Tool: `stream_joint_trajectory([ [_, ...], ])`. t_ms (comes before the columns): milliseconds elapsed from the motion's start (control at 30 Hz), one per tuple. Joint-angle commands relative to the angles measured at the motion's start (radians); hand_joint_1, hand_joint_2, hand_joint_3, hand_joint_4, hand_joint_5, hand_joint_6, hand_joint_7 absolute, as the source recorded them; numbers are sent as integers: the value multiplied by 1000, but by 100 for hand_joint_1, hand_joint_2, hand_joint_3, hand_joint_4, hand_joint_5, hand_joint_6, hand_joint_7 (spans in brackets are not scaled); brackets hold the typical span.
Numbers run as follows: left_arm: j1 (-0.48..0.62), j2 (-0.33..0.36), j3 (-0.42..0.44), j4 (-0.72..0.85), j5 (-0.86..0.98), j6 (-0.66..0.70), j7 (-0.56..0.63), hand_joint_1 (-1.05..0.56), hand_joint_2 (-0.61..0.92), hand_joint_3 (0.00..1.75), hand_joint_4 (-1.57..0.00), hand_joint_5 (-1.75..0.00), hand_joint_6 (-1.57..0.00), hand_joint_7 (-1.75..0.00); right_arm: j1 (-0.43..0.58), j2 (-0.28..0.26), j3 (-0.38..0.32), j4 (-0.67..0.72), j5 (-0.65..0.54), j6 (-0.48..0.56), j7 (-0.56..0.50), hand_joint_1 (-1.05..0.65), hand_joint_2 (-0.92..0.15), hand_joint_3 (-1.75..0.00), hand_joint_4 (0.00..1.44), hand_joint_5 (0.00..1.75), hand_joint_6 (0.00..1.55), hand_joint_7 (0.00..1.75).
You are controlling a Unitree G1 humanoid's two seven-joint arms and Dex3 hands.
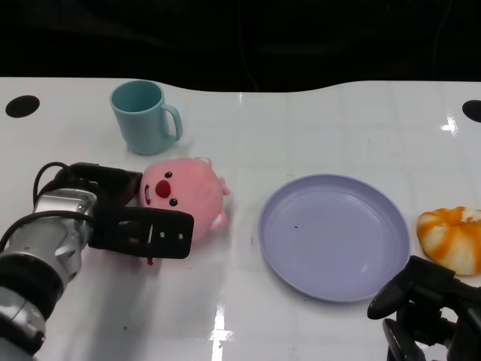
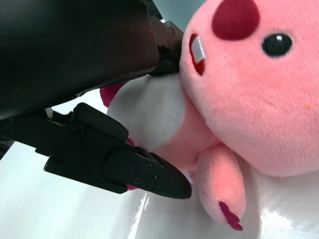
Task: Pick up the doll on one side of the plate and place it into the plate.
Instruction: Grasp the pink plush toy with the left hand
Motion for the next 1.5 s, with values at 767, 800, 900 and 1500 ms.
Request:
stream_joint_trajectory([
  [767,67,-32,-23,205,-80,-173,335,-25,92,38,-69,-173,-116,-13,8,-18,-21,-10,18,-1,10,-28,-59,-102,68,171,58,136],
  [800,73,-28,-16,198,-84,-180,361,-26,92,36,-67,-165,-112,-10,7,-17,-21,-9,19,1,9,-27,-59,-102,68,171,58,136],
  [900,96,-16,6,181,-103,-214,445,-24,92,32,-72,-160,-114,-11,5,-16,-20,-5,20,1,8,-27,-60,-102,68,171,58,136],
  [1500,252,64,185,-140,-250,-281,483,-15,58,99,-88,-175,-67,-175,-14,-22,-14,13,10,-3,8,-25,-61,-103,67,172,57,136],
])
